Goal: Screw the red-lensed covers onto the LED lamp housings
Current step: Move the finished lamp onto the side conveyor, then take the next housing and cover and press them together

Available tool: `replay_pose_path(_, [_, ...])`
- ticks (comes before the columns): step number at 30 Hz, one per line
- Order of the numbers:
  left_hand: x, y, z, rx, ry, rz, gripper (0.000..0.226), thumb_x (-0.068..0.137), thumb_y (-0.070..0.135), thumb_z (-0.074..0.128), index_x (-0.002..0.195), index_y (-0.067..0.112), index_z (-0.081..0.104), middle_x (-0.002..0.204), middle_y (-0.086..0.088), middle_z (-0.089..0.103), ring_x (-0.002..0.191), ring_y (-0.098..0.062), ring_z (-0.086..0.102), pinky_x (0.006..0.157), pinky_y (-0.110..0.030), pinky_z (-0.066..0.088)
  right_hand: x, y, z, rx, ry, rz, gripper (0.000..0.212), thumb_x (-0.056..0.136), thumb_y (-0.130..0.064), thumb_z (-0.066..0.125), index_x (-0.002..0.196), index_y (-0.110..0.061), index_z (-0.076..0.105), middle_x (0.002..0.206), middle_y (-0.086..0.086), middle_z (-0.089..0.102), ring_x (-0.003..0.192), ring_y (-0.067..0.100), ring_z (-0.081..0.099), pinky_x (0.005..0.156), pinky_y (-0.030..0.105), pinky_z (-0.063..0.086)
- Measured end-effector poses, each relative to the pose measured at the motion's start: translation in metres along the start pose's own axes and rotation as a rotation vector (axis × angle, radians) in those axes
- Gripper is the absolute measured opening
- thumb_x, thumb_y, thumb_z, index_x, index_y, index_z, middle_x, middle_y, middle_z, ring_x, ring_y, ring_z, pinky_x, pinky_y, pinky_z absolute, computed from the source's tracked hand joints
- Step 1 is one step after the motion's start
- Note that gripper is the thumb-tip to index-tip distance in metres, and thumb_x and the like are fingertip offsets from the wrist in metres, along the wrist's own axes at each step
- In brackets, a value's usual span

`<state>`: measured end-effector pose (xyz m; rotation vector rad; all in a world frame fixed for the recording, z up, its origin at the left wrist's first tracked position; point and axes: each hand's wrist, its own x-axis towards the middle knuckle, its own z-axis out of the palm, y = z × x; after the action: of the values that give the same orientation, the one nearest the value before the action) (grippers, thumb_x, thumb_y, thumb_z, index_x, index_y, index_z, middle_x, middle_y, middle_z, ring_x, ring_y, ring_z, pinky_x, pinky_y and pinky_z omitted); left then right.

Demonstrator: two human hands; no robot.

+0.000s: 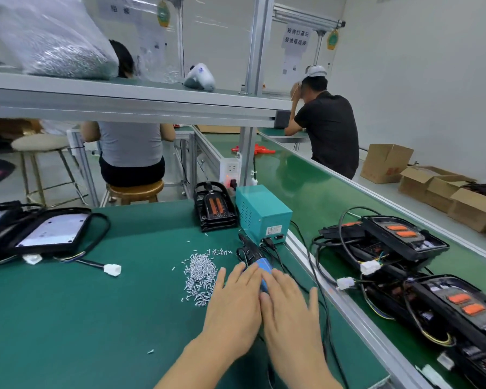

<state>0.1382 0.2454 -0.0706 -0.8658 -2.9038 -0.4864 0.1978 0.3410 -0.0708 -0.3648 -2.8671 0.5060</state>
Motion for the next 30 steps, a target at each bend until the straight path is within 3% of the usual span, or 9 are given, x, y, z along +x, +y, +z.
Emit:
replay_pose_path(9, [-0.046,-0.077,-0.016,0.062,0.028,-0.208,0.052,0.102,0.023,0.019,0.152,0.027,0.006,0.159,0.016,0.004,0.146,-0.008,-0.004,0.118,-0.037,-0.003,0.003,-0.073,0.041,0.07,-0.097,-0.212,0.046,0.106,-0.038,0.014,0.152,-0.043,0.011,0.159,-0.023,0.008,0.145,-0.004,0.002,0.117,0.036,-0.011])
replay_pose_path(22, [-0.09,-0.154,-0.016,0.045,-0.006,-0.422,0.049,0.102,0.021,0.02,0.151,0.025,0.015,0.159,0.015,0.01,0.146,-0.007,0.0,0.118,-0.038,-0.002,0.006,-0.135,0.095,0.128,-0.245,-0.468,0.047,0.107,-0.036,0.02,0.154,-0.037,0.013,0.158,-0.019,0.015,0.145,-0.001,0.01,0.118,0.023,0.0])
replay_pose_path(24, [-0.093,-0.164,-0.017,0.05,-0.019,-0.434,0.049,0.102,0.022,0.021,0.151,0.025,0.016,0.159,0.014,0.011,0.147,-0.008,0.0,0.118,-0.039,-0.003,0.008,-0.138,0.104,0.103,-0.246,-0.518,0.047,0.106,-0.038,0.024,0.153,-0.035,0.017,0.157,-0.018,0.019,0.144,0.0,0.015,0.118,0.023,0.006])
replay_pose_path(25, [-0.094,-0.168,-0.018,0.055,-0.017,-0.436,0.049,0.103,0.023,0.021,0.151,0.024,0.015,0.159,0.013,0.011,0.147,-0.009,0.0,0.118,-0.039,-0.003,0.008,-0.14,0.105,0.058,-0.236,-0.535,0.047,0.105,-0.039,0.032,0.151,-0.03,0.029,0.156,-0.014,0.027,0.142,0.001,0.025,0.117,0.024,0.016])
replay_pose_path(26, [-0.095,-0.172,-0.02,0.061,-0.013,-0.439,0.049,0.103,0.025,0.022,0.151,0.024,0.014,0.159,0.013,0.01,0.146,-0.009,-0.001,0.118,-0.039,-0.004,0.007,-0.143,0.106,0.014,-0.189,-0.556,0.044,0.102,-0.041,0.041,0.141,-0.022,0.049,0.147,-0.005,0.045,0.134,0.004,0.044,0.11,0.025,0.034])
replay_pose_path(27, [-0.096,-0.179,-0.023,0.064,0.001,-0.444,0.049,0.103,0.027,0.022,0.151,0.023,0.014,0.159,0.012,0.011,0.146,-0.009,0.0,0.118,-0.039,-0.004,0.006,-0.145,0.109,0.009,-0.145,-0.582,0.042,0.101,-0.042,0.041,0.119,-0.017,0.07,0.127,0.0,0.064,0.115,0.008,0.062,0.092,0.027,0.051])
replay_pose_path(28, [-0.095,-0.182,-0.024,0.061,0.02,-0.444,0.049,0.103,0.028,0.023,0.151,0.023,0.014,0.159,0.012,0.011,0.146,-0.009,0.0,0.118,-0.038,-0.004,0.003,-0.141,0.109,0.001,-0.096,-0.601,0.057,0.104,-0.041,0.028,0.097,-0.018,0.079,0.107,-0.001,0.073,0.095,0.011,0.072,0.073,0.028,0.058])
replay_pose_path(30, [-0.095,-0.194,-0.03,0.056,0.061,-0.456,0.05,0.103,0.029,0.025,0.152,0.023,0.015,0.158,0.013,0.013,0.146,-0.008,0.001,0.118,-0.037,-0.004,0.001,-0.139,0.12,-0.043,0.033,-0.614,0.086,0.105,-0.034,0.0,0.078,-0.02,0.081,0.092,-0.002,0.076,0.079,0.015,0.075,0.058,0.031,0.058])
